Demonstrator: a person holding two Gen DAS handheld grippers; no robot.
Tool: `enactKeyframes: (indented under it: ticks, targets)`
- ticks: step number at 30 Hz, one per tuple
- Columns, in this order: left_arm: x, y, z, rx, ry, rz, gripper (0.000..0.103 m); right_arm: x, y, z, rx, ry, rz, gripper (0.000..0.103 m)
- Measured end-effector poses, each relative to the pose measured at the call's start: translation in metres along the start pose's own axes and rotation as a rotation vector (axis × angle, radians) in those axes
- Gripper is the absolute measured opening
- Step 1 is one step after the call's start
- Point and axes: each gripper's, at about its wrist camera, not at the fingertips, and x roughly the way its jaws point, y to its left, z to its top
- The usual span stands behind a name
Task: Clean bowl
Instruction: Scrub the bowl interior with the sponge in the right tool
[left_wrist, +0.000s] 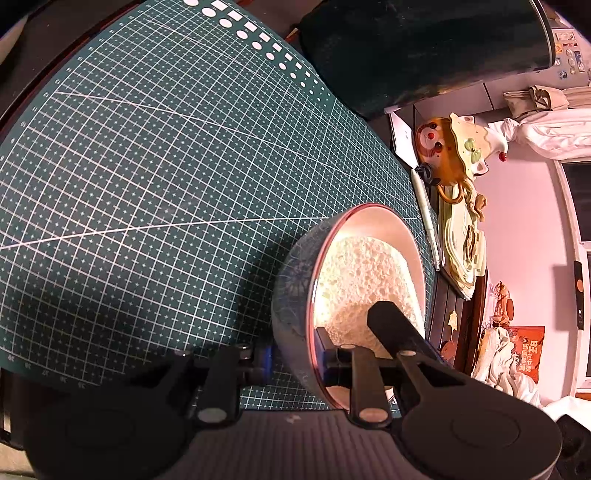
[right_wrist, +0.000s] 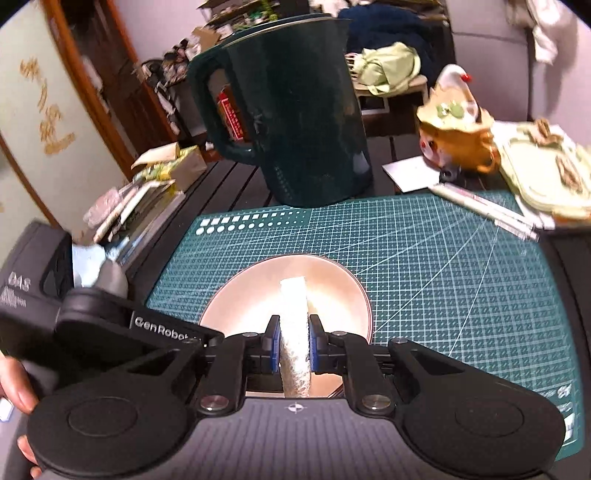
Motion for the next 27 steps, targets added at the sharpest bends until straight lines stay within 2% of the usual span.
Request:
enactKeyframes:
  ticks: [4, 8, 12, 13, 17, 21, 25, 27]
  targets:
    - [0.003, -0.004, 0.005, -0.003, 0.0, 0.001, 0.022, 0.001, -0.01, -0.001, 0.079, -0.001, 0.047, 0.014]
    - [0.004, -0.003, 0.007, 0.0, 0.003, -0.001, 0.022, 0.001, -0.004, -0.002, 0.046, -0.014, 0.015, 0.017]
    - [0.004, -0.001, 0.009, 0.001, 0.005, -0.004, 0.023, 0.001, 0.001, -0.004, 0.013, -0.026, -0.017, 0.012]
    - [0.005, -0.002, 0.01, -0.001, 0.006, -0.005, 0.023, 0.0, 0.002, -0.004, 0.002, -0.031, -0.03, 0.012]
    - [0.005, 0.0, 0.011, -0.008, 0.007, -0.008, 0.023, -0.004, 0.022, -0.006, -0.173, -0.067, -0.161, 0.011]
    - [0.0, 0.004, 0.009, -0.01, 0.009, -0.009, 0.023, -0.014, 0.037, -0.007, -0.292, -0.104, -0.228, 0.011]
    - [-0.003, 0.006, 0.008, -0.014, 0.009, -0.01, 0.023, -0.03, 0.033, 0.002, -0.276, -0.144, -0.233, 0.011]
    - [-0.005, 0.007, 0.007, -0.017, 0.008, -0.009, 0.023, -0.04, 0.028, 0.009, -0.232, -0.161, -0.203, 0.011]
